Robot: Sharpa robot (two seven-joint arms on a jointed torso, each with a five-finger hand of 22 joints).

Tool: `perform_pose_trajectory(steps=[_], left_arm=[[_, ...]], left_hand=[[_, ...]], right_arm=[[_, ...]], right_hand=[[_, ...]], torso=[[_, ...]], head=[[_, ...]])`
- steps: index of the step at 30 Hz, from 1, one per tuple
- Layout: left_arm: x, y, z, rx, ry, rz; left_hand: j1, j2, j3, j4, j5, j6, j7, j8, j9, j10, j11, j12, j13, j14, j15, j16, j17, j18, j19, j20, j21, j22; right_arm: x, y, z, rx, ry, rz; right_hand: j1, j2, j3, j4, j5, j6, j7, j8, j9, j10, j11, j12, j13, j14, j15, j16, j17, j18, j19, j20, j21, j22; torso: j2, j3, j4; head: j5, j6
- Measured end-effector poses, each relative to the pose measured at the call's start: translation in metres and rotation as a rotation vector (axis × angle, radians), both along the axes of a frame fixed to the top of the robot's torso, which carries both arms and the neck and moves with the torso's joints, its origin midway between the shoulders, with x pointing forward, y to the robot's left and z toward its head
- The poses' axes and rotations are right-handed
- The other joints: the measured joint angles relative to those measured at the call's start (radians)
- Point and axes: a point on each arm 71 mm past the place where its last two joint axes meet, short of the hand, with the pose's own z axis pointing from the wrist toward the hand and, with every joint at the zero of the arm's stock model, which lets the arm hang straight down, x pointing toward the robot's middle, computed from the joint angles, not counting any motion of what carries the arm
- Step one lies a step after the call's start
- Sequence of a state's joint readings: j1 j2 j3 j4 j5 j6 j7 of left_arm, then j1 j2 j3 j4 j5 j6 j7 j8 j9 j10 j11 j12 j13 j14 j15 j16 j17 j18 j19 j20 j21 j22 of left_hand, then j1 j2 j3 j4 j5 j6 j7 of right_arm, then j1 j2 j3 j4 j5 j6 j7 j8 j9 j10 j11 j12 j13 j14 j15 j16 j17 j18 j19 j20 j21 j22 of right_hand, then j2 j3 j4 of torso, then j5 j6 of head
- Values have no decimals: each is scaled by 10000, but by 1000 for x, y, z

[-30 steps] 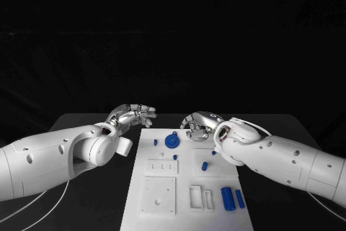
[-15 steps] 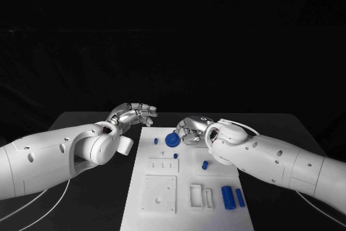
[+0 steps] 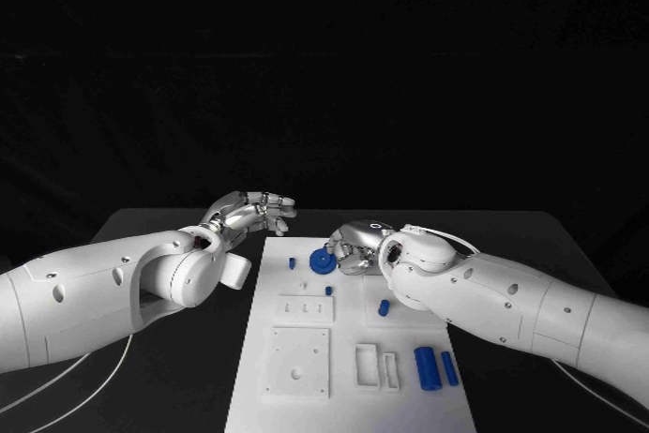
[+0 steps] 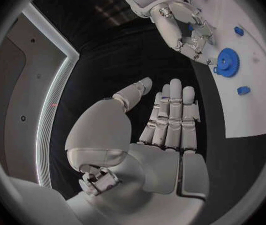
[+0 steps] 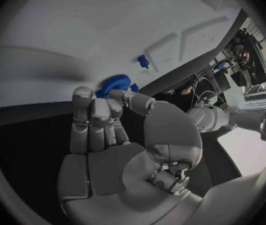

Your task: Assemble the parts on the task board

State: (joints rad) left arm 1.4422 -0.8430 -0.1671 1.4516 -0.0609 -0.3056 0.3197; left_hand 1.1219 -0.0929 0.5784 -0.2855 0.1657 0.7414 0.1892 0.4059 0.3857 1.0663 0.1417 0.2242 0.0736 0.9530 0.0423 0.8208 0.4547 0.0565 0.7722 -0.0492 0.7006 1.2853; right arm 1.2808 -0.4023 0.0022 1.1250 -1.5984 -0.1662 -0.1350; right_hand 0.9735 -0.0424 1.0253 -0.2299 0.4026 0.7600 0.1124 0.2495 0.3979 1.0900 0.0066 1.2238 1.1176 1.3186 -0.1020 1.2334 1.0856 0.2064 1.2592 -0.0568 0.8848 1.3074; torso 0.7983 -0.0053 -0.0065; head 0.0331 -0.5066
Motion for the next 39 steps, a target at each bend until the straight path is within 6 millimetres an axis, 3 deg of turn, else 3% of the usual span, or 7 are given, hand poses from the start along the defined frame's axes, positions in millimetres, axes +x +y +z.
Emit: perform_pose_trajectory(steps=[8,11,30,39], left_arm=[[0,0,0,5,1,6],[0,0,0,5,1,6],[0,2,0,12,-1,26],[0,5,0,21,-9,89]], left_hand=[[0,0,0,0,0,0,0,0,0,1,-2,0,0,0,0,0,-10,4,13,15,0,0],[0,0,0,0,0,0,0,0,0,1,-2,-12,0,0,0,0,-10,5,-1,30,0,1],[0,0,0,0,0,0,0,0,-8,-10,-13,-36,0,0,0,0,-20,-25,-5,28,0,-7],[0,0,0,0,0,0,0,0,-8,-10,-14,-35,0,0,0,0,-20,-56,-41,-7,0,-6]], right_arm=[[0,1,0,-183,-36,53],[-1,1,-1,-244,-44,92],[-8,-6,-6,-502,189,98],[-8,-32,-2,34,-174,-238]], right_hand=[[-67,40,44,-6,-47,-2,-2,0,1,0,0,5,0,0,1,0,0,0,-1,1,0,0],[-170,40,135,-23,-262,-84,-25,0,3,1,0,6,1,28,-27,0,-1,2,0,1,0,0],[-183,26,203,-37,-271,-128,-17,24,77,2,0,36,2,31,-30,0,8,4,44,-9,-1,0],[-296,-10,233,-67,-306,-88,21,60,86,3,0,37,2,31,-29,-39,7,4,44,-6,-1,0]], torso=[[-4,17,-11],[-4,18,-13],[-5,18,-24],[-4,23,-18]], head=[[16,-25],[23,-36],[76,-69],[58,-44]])
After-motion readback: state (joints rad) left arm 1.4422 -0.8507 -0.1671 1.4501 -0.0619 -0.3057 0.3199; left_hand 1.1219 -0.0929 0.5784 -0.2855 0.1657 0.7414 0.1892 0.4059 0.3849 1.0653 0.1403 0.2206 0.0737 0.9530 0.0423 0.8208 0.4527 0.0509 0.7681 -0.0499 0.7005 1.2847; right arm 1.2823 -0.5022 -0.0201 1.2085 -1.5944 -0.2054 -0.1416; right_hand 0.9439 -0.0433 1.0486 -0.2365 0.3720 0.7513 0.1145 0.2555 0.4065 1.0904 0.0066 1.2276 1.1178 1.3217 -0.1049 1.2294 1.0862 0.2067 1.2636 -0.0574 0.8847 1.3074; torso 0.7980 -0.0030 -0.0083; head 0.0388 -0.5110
